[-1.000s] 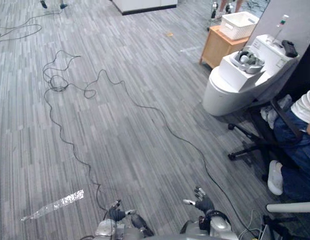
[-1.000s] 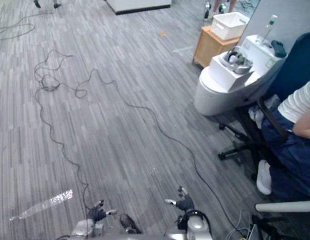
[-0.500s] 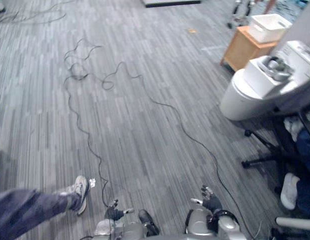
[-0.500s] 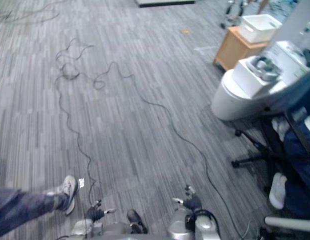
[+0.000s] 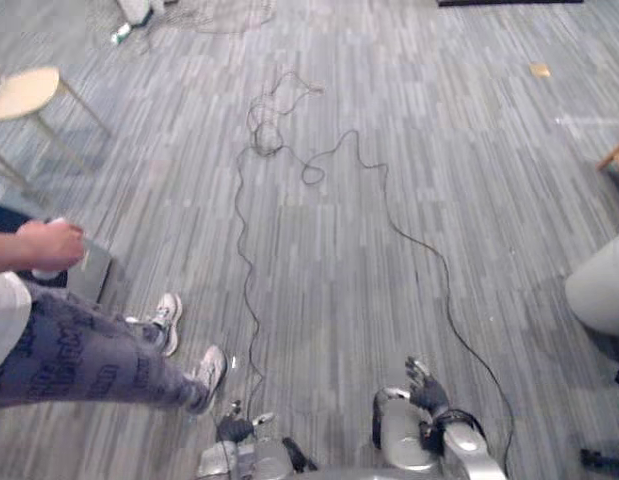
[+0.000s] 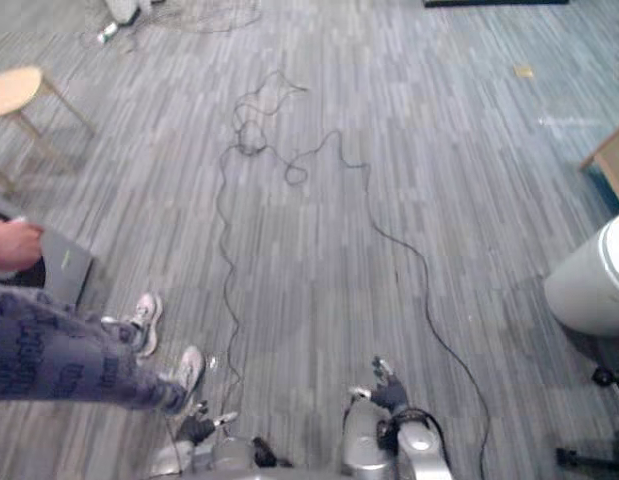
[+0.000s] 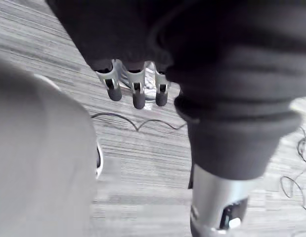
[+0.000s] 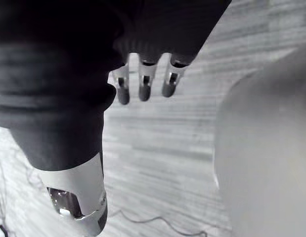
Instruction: Organize washtable
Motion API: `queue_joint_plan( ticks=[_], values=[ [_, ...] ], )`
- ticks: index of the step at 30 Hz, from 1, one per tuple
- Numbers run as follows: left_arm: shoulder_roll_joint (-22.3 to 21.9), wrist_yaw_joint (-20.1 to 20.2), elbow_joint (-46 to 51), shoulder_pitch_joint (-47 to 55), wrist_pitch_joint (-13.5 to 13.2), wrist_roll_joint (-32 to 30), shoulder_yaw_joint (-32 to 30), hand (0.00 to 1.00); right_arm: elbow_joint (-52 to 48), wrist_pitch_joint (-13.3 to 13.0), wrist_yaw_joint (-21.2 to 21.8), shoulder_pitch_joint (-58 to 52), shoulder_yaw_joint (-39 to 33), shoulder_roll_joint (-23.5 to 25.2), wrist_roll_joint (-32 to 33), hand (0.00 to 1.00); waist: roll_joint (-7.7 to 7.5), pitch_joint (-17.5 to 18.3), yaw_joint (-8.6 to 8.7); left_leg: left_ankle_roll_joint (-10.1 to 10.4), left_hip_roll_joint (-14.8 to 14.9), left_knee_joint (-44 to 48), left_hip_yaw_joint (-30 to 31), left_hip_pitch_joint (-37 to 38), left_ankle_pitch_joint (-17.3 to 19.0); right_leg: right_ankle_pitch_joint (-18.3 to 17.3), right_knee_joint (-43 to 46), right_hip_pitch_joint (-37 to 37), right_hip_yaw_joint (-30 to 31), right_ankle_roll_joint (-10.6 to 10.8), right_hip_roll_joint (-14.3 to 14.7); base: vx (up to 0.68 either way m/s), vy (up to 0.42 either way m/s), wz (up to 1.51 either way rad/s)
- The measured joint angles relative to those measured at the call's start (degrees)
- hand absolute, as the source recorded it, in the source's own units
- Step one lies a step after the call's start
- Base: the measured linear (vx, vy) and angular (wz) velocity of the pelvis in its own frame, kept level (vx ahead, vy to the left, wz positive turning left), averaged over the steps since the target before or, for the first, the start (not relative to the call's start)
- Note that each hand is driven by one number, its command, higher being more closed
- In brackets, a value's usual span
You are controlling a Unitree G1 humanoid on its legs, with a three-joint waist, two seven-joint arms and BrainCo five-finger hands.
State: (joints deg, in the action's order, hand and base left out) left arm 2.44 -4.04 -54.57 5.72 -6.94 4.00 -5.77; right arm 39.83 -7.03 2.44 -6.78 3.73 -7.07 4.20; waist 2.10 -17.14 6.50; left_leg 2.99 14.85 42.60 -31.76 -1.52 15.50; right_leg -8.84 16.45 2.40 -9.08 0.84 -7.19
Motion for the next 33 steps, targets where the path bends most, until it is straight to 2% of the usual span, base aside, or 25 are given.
queue_joint_plan(
  ticks=[1, 3, 4, 6, 7, 8, 9, 10, 12, 13, 15, 16, 18, 20, 21, 22, 24, 25, 26, 27, 29, 30, 31, 32, 33],
  values=[
    [0.1, 0.0, 0.0, 0.0, 0.0, 0.0, -0.7, 0.00, 0.1, 0.0, 0.0, -0.1, -0.3, 0.4, -0.3, 0.00, -0.37, -0.2, 0.53, 0.1, -1.3, -2.7, 0.9, -2.2, 0.4, 0.2, -3.7, -4.4, -2.3, -0.2, -0.1, 0.34, -0.100, 0.66],
    [0.2, 0.0, 0.8, 0.0, -0.2, 0.5, -1.3, 0.00, 1.6, 0.0, 0.1, 0.2, -0.5, 0.8, -0.4, 0.00, -0.71, -0.3, -0.10, 0.3, -4.2, -11.0, 2.0, -6.7, 0.1, 0.2, -7.8, -8.8, -5.0, -0.2, -0.1, 0.31, -0.031, 0.65],
    [0.1, 0.0, 1.6, -0.2, -0.4, 0.7, -1.4, 0.00, 2.8, 0.0, 0.1, 0.2, -0.9, 1.0, -0.5, 0.00, -0.64, -0.3, -1.24, 1.6, -6.5, -19.3, 3.6, -9.4, -1.8, 0.2, -10.1, -10.7, -5.9, 0.0, -0.1, 0.32, 0.028, 0.41],
    [-0.2, 0.1, 2.3, -0.2, -0.5, 1.6, -1.5, 0.00, 4.1, 0.0, 0.0, 0.4, -1.2, 1.2, -0.5, 0.00, -0.36, -0.1, -2.10, 2.2, -7.9, -29.2, 6.5, -11.5, -6.5, 0.1, -13.0, -13.3, -6.5, 0.9, 0.5, 0.32, 0.116, 0.07],
    [-0.3, 0.2, 2.3, -0.3, -0.8, 2.3, -1.7, 0.00, 4.7, 0.0, 0.0, 0.4, -1.1, 1.2, -0.9, 0.00, -0.36, -0.1, -2.69, 1.5, -7.8, -31.0, 8.1, -12.3, -11.4, -0.7, -14.4, -15.3, -6.3, 2.5, 1.0, 0.47, 0.240, -0.19],
    [-0.1, 0.2, 2.3, -0.4, -0.8, 2.4, -2.8, 0.00, 5.4, 0.0, 0.0, 0.5, -1.1, 1.7, -1.6, 0.00, -1.70, 0.2, -2.93, -1.7, -8.9, -30.0, 8.1, -11.2, -14.3, -2.1, -14.5, -17.2, -5.9, 3.3, -0.5, 0.48, 0.265, -0.24],
    [-0.1, 0.2, 2.2, -0.4, -0.8, 2.5, -3.5, 0.00, 5.8, 0.0, 0.0, 0.6, -1.1, 2.2, -2.3, 0.00, -2.64, 0.7, -2.96, -2.8, -10.0, -29.3, 8.1, -11.0, -13.2, -3.1, -13.7, -17.2, -5.3, 3.1, -1.8, 0.42, 0.201, -0.23],
    [-0.1, 0.1, 1.8, -0.4, -0.6, 2.5, -4.1, 0.00, 6.1, -0.1, 0.1, 0.5, -1.5, 2.2, -2.6, 0.00, -3.45, 1.3, -2.45, -5.6, -11.1, -28.0, 8.4, -11.0, -11.2, -3.8, -8.8, -15.7, -4.5, 2.1, -3.0, 0.44, 0.206, -0.22],
    [0.3, 0.0, 1.3, -0.7, -0.1, 2.4, -4.0, 0.00, 5.8, -0.3, 0.2, 0.4, -2.0, 2.7, -2.7, 0.00, -4.07, 1.2, -2.39, -7.0, -12.0, -27.3, 8.1, -8.7, -10.3, -3.7, 6.9, -9.8, -2.2, 2.2, -5.5, 0.49, 0.242, -0.13],
    [1.9, 0.1, 0.2, -1.6, 0.6, 2.1, -2.9, 0.00, 5.7, -0.3, 0.2, 0.4, -2.7, 3.9, -2.7, 0.00, -6.19, 1.3, -2.16, -7.8, -14.3, -28.8, 8.3, -4.1, -8.3, 0.9, 24.6, -3.6, 0.0, 3.6, -9.1, 0.45, 0.219, 0.14],
    [2.7, -0.1, -1.0, -2.1, 1.4, 1.8, -1.2, 0.00, 5.7, -0.3, 0.4, 0.4, -3.1, 4.3, -2.7, 0.00, -6.11, 0.8, -1.80, -7.6, -15.3, -30.4, 9.2, 1.0, -6.3, 0.2, 36.0, 0.6, 0.9, 4.1, -9.8, 0.43, 0.173, 0.25],
    [2.6, -0.2, -1.2, -2.1, 1.5, 1.8, 0.0, 0.00, 5.6, -0.4, 0.3, 0.4, -3.1, 4.2, -2.8, 0.00, -5.65, 0.7, -1.78, -7.6, -15.2, -31.8, 9.8, 4.8, -5.4, -2.9, 38.9, 3.0, -1.3, 3.5, -8.9, 0.39, 0.135, 0.19],
    [2.4, -0.3, -1.4, -2.5, 1.5, 1.8, 2.0, 0.00, 4.9, -0.5, 0.3, 0.6, -3.2, 3.8, -2.7, 0.00, -4.80, 0.7, -0.78, -7.8, -14.7, -33.8, 10.6, 8.7, -4.2, -6.8, 35.4, 7.3, -5.6, 1.7, -7.0, 0.50, 0.133, 0.19],
    [2.1, -0.2, -2.4, -3.6, 1.5, 1.8, 3.9, 0.00, 3.9, -1.0, 0.4, 1.0, -3.3, 3.5, -2.6, 0.00, -3.87, 0.4, -0.09, -7.0, -14.0, -35.0, 10.9, 11.4, -2.8, -7.3, 24.8, 12.1, -9.4, 1.0, -3.8, 0.48, 0.064, 0.22],
    [1.7, -0.2, -2.3, -3.9, 1.5, 1.7, 4.3, 0.00, 4.0, -1.0, 0.4, 1.8, -3.3, 3.5, -2.6, 0.00, -3.73, 0.3, 0.68, -6.5, -14.0, -36.2, 11.4, 13.1, -2.5, -5.0, 14.8, 14.2, -12.4, 0.2, -2.1, 0.64, 0.038, 0.30],
    [1.3, -0.2, -2.3, -4.3, 1.6, 1.2, 4.9, 0.00, 4.0, -1.1, 0.4, 2.1, -3.3, 3.5, -2.6, 0.00, -3.64, 0.3, 0.80, -5.1, -14.1, -37.2, 11.7, 14.8, -1.8, -0.3, 4.0, 15.8, -14.3, -0.2, -0.5, 0.56, 0.018, 0.32],
    [1.1, -0.1, -2.3, -4.5, 1.6, 0.4, 5.8, 0.00, 4.0, -1.1, 0.4, 2.1, -3.4, 3.6, -2.6, 0.00, -4.06, 0.4, 0.78, -2.4, -15.3, -38.3, 13.2, 17.9, -0.2, 5.5, -6.8, 17.2, -14.1, 0.1, 0.8, 0.66, -0.034, 0.41],
    [1.0, 0.0, -2.3, -3.6, 1.6, -0.2, 6.2, 0.00, 4.0, -1.1, 0.4, 2.1, -3.6, 3.8, -2.6, 0.00, -4.29, 0.4, 0.82, 0.1, -16.1, -38.8, 14.4, 21.1, 1.4, 6.4, -8.2, 17.3, -12.5, -0.6, 0.9, 0.64, -0.082, 0.51],
    [0.8, 0.0, -2.3, -3.1, 1.5, -0.2, 6.2, 0.00, 4.0, -1.1, 0.4, 2.0, -3.9, 3.9, -2.5, 0.00, -4.15, 0.4, 1.01, 1.3, -16.2, -38.8, 15.1, 22.7, 2.1, 7.4, -7.8, 17.0, -10.7, -1.8, 1.1, 0.69, -0.111, 0.55],
    [-0.3, 0.0, -2.3, -3.0, 1.5, -0.4, 5.8, 0.00, 3.8, -1.1, 0.5, 2.6, -5.3, 3.5, -2.7, 0.00, -2.82, 0.9, 1.31, 1.6, -14.8, -35.9, 16.3, 23.5, 2.5, 10.6, -1.9, 18.0, -8.6, -4.2, 1.3, 0.70, -0.201, 0.60],
    [-0.7, 0.1, -2.2, -3.0, 1.4, -0.8, 5.8, 0.00, 3.4, -1.1, 0.6, 2.6, -6.8, 3.4, -2.7, 0.00, -1.35, 0.7, 1.87, 5.4, -11.0, -16.1, 17.5, 17.3, 1.1, 10.6, 3.4, 16.3, -10.3, -4.2, 0.4, 0.73, -0.305, 0.57],
    [-1.5, 0.1, -2.2, -2.8, 1.5, -0.8, 3.8, 0.00, 2.9, -0.7, 0.5, 2.6, -7.3, 2.6, -2.8, 0.00, 0.81, 0.3, 2.02, 11.1, -5.2, 1.3, 17.4, 10.7, -5.5, 8.7, 3.0, 12.6, -11.4, -5.0, 2.4, 0.66, -0.266, 0.18],
    [-2.1, 0.1, -2.1, -2.5, 1.4, -0.8, 2.5, 0.00, 3.2, 0.1, 0.2, 2.6, -7.2, 2.4, -2.8, 0.00, 2.18, 0.1, 1.48, 11.5, -0.4, 12.4, 16.4, 6.8, -6.4, 7.2, 2.2, 9.3, -11.5, -5.9, 4.6, 0.79, -0.248, -0.09],
    [-1.6, 0.1, -1.5, -2.4, 1.4, -0.8, 0.8, 0.00, 4.3, 1.0, -0.1, 2.5, -7.5, 2.4, -2.6, 0.00, 1.81, -0.5, 0.56, 9.1, 4.3, 21.5, 12.6, 3.0, -5.0, 4.0, 0.4, 3.0, -10.9, -6.5, 6.6, 0.63, -0.173, -0.23],
    [-1.1, 0.1, -1.3, -2.4, 1.3, -0.8, 0.6, 0.00, 4.8, 1.1, -0.2, 2.5, -7.7, 2.6, -2.6, 0.00, 1.16, -0.8, 0.55, 7.0, 5.0, 21.5, 11.0, 1.8, -4.0, 3.3, -1.0, 0.1, -10.6, -6.2, 6.8, 0.71, -0.211, -0.20]
  ],
)
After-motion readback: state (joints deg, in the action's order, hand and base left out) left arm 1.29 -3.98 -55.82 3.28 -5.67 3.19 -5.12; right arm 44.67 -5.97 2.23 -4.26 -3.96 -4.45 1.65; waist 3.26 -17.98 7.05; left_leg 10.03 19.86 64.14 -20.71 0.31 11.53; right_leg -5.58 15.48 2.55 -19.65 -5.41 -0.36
